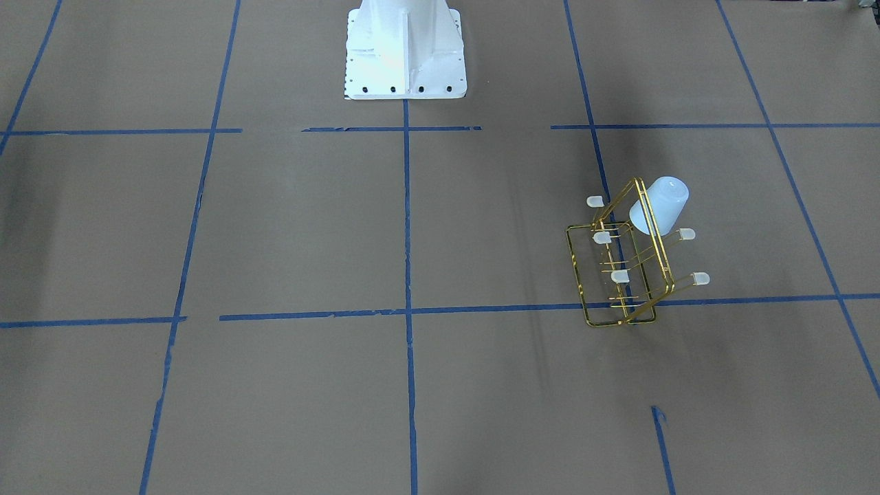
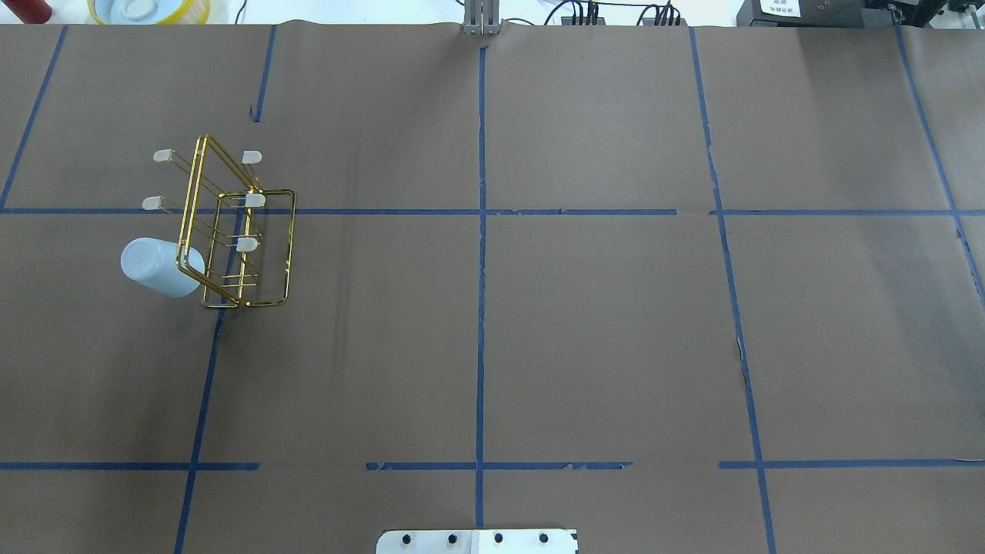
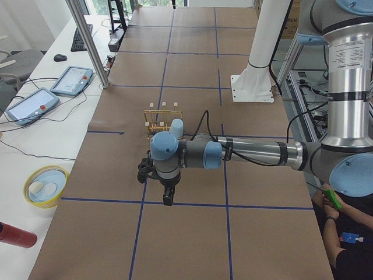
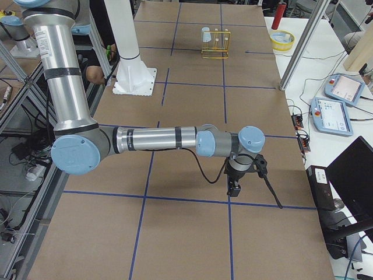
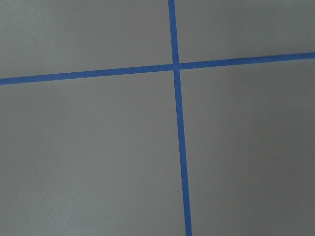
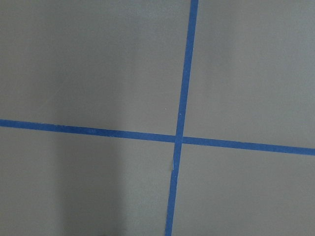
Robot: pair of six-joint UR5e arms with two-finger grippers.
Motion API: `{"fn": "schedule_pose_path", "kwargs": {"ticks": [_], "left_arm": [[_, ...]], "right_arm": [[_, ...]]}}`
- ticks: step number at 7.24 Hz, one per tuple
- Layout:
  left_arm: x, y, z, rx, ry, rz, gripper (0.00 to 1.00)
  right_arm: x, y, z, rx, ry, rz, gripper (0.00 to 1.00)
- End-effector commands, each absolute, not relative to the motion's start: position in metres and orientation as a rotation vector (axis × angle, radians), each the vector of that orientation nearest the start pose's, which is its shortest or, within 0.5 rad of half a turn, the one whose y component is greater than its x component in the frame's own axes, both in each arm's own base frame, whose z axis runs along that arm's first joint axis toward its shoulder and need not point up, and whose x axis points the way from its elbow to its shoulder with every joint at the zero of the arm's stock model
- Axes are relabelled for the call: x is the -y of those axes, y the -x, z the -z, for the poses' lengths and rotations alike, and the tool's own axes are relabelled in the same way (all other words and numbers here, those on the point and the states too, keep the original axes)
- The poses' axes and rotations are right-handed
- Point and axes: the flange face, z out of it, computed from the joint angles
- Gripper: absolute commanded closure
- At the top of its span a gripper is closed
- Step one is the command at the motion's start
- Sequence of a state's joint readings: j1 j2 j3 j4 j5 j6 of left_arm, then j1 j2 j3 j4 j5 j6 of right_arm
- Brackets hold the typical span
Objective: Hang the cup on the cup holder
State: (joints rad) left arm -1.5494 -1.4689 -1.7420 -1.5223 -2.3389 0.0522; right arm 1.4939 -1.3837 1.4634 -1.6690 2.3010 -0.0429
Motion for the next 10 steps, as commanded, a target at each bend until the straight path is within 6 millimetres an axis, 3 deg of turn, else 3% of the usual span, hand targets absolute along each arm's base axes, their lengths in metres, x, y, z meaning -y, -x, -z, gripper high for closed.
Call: {"fn": "schedule_pose_path", "kwargs": {"ticks": [1,10], "left_arm": [[0.4444,0.0562,-0.6327,-0.764,-0.023,-0.071,0.00],[0.4377,0.0616,-0.6332,-0.765,-0.026,-0.059,0.00]], "right_arm": [[0.5718,-0.0223,-0.6249,0.730,0.030,0.109,0.00],[0.5718,-0.0231,-0.6249,0.730,0.030,0.108,0.00]]}}
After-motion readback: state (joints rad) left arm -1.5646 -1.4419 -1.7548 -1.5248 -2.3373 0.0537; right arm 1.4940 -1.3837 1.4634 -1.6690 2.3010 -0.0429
